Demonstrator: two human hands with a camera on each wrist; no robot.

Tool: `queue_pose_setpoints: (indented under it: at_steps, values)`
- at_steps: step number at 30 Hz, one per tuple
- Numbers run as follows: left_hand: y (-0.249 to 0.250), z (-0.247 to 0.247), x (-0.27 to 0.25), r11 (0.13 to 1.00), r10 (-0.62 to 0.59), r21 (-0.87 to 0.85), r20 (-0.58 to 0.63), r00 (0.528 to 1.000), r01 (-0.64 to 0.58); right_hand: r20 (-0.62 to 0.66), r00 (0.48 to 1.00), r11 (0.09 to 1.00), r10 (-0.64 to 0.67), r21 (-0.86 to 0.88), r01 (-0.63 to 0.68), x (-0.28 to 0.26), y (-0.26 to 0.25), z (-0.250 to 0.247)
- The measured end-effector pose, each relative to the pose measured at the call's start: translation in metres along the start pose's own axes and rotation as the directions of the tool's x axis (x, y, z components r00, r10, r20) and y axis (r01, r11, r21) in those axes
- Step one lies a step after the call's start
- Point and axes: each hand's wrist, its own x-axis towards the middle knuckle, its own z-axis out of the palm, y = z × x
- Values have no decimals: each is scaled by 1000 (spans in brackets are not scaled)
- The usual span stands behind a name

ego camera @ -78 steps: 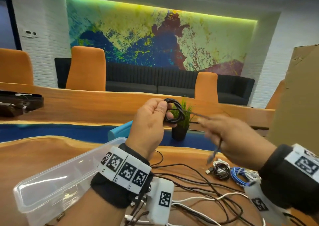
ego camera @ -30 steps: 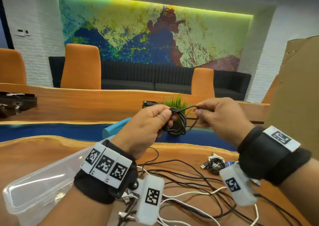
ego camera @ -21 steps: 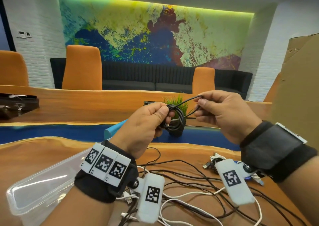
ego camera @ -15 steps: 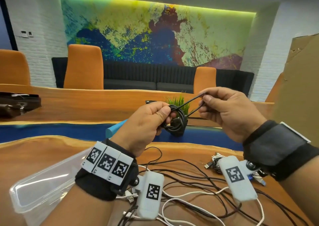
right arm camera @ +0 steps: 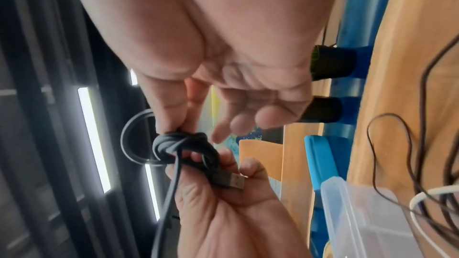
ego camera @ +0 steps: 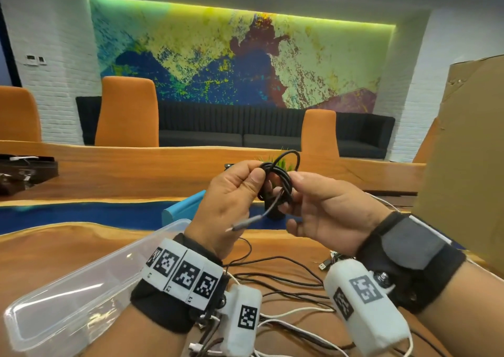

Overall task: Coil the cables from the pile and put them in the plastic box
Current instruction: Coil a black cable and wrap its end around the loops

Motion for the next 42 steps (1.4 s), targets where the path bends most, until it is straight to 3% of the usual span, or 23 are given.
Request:
queue_pose_setpoints:
  at_steps: [5, 8, 10, 12, 15, 18, 20, 23, 25, 27, 29, 30, 31, 32, 34, 35, 36, 38, 42]
  values:
    - [-1, 3, 0, 985, 121, 129, -70, 990, -111, 277, 952, 991, 133, -40, -127, -6, -8, 6]
    - [0, 0, 0, 990, 77, 126, -158, 984, -58, 142, 985, 990, 101, -117, -85, -8, -16, 14]
    - [3, -9, 3, 997, -23, 62, -253, 967, 40, -22, 1000, 938, 18, -345, -25, -9, -27, 10]
    - [5, -21, 7, 990, -100, 67, -284, 954, 123, -150, 980, 800, -131, -600, 16, -12, -41, 1]
    - [7, -24, 7, 971, -173, 131, -183, 968, 198, -203, 895, 518, -398, -855, 36, -13, -55, -11]
    - [8, -18, 2, 939, -232, 263, 7, 973, 222, -110, 750, 223, -652, -973, 52, -7, -55, -16]
    - [8, -19, 1, 910, -277, 341, 69, 959, 238, -4, 704, 46, -711, -998, 41, -1, -48, -22]
    - [8, -26, 2, 877, -341, 371, 30, 940, 306, 97, 748, -213, -657, -975, -61, 2, -31, -39]
    - [8, -31, 3, 878, -370, 328, 4, 929, 348, 129, 819, -421, -559, -895, -147, -1, -21, -43]
    - [8, -32, 3, 887, -407, 254, 38, 913, 385, 93, 906, -518, -413, -842, -150, -1, -11, -42]
    - [8, -31, 2, 894, -445, 102, 97, 890, 436, 8, 941, -415, -337, -899, -141, 0, -2, -38]
    - [8, -31, 1, 887, -460, 20, 114, 881, 460, -35, 932, -286, -361, -947, -147, 2, 1, -36]
    - [8, -31, 1, 879, -467, -36, 125, 875, 475, -86, 907, -95, -412, -986, -137, 4, 2, -35]
    - [8, -31, 1, 873, -472, -70, 136, 871, 483, -160, 878, 153, -451, -983, -101, 6, 3, -34]
    - [10, -32, 1, 868, -468, -102, 159, 869, 486, -316, 862, 642, -395, -766, 14, 8, 2, -27]
    - [10, -33, 1, 868, -464, -111, 169, 870, 484, -348, 877, 796, -333, -601, 64, 9, 0, -22]
    - [11, -34, 1, 867, -461, -119, 176, 870, 484, -348, 895, 887, -277, -450, 100, 9, -1, -17]
    - [11, -33, 0, 864, -459, -132, 188, 868, 485, -289, 937, 970, -197, -199, 142, 9, -2, -11]
    - [11, -31, 0, 862, -439, -181, 201, 875, 474, -165, 982, 995, -90, 21, 94, 6, -1, -8]
